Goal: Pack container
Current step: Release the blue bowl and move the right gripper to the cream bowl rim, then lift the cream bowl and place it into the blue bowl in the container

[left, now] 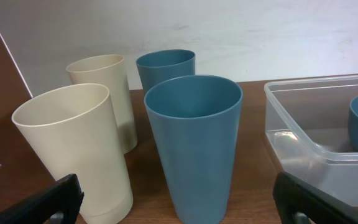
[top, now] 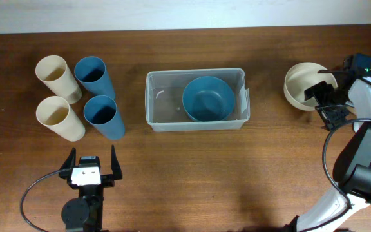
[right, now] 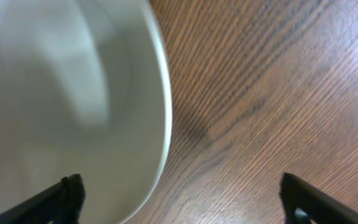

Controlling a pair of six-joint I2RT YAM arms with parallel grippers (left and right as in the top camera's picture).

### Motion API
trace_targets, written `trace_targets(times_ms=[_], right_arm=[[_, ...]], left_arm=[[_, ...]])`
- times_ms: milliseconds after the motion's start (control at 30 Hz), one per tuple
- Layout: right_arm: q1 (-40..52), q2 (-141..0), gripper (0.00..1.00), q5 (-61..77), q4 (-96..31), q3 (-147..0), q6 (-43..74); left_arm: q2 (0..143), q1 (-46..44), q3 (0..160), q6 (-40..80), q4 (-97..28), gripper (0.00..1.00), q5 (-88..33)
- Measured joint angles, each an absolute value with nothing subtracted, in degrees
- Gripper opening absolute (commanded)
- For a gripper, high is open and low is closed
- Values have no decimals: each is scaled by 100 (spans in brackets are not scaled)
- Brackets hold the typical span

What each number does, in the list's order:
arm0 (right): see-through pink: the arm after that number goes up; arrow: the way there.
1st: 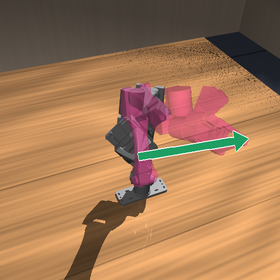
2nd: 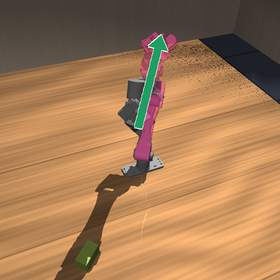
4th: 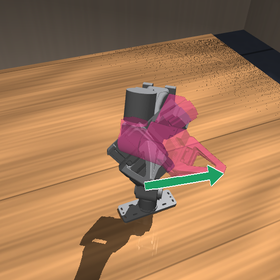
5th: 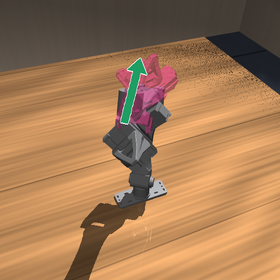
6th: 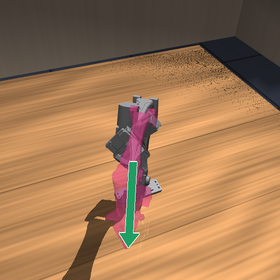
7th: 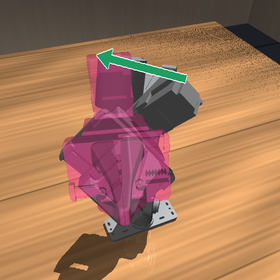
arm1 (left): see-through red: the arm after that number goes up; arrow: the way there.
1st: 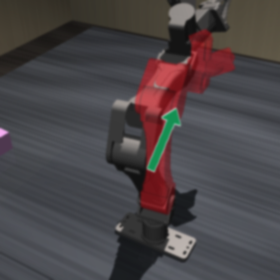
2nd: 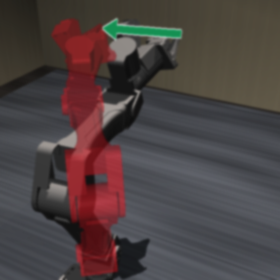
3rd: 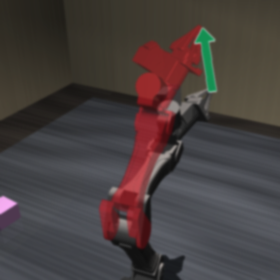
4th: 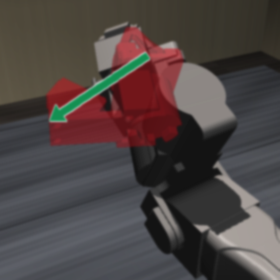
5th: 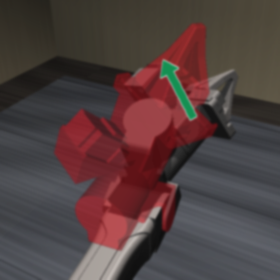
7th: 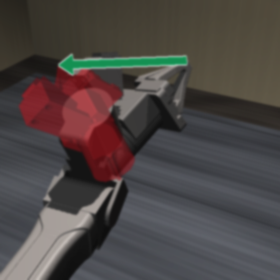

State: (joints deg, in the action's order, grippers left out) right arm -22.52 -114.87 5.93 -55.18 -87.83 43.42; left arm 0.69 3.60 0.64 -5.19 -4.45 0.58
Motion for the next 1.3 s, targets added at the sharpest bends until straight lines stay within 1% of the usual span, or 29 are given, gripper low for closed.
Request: trace_targets(times_ms=[100,233,367,400,433,500,533,600,633,667,800,1000,1133,1300], right_arm=[[-2252,-11493,91,591,-5511,-8781,4357],[-2252,-11502,85,591,-5247,-8705,4359],[-2252,-11513,84,591,-4982,-8562,4359],[-2252,-11515,83,591,-4919,-8527,4357],[-2252,-11520,74,591,-4899,-8512,4357],[-2252,-11537,50,593,-4853,-8503,4388],[-2252,-11546,35,596,-4834,-8503,4381],[-2252,-11546,18,593,-4829,-8503,4392],[-2252,-11546,8,615,-4823,-8503,4442],[-2252,-11546,4,635,-4807,-8503,4449],[-2252,-11546,4,790,-4838,-8499,4497],[-2231,-11546,4,1177,-5304,-8794,4340],[-2130,-11542,4,1304,-5951,-9708,4121],[-1710,-11467,4,1494,-6967,-11651,3682]], left_arm=[[69,360,64,-519,-445,100,58],[69,360,64,-519,-445,100,58],[69,360,64,-519,-445,100,58],[69,360,64,-519,-445,100,60],[69,360,64,-519,-445,100,58],[69,360,64,-519,-445,100,58],[69,360,64,-519,-445,100,58],[69,360,64,-519,-445,100,60],[69,360,64,-519,-445,100,58],[69,360,64,-519,-445,100,58],[69,360,64,-519,-445,100,58],[69,360,64,-519,-445,100,58],[69,360,64,-519,-445,100,60],[69,360,64,-519,-445,100,58]])
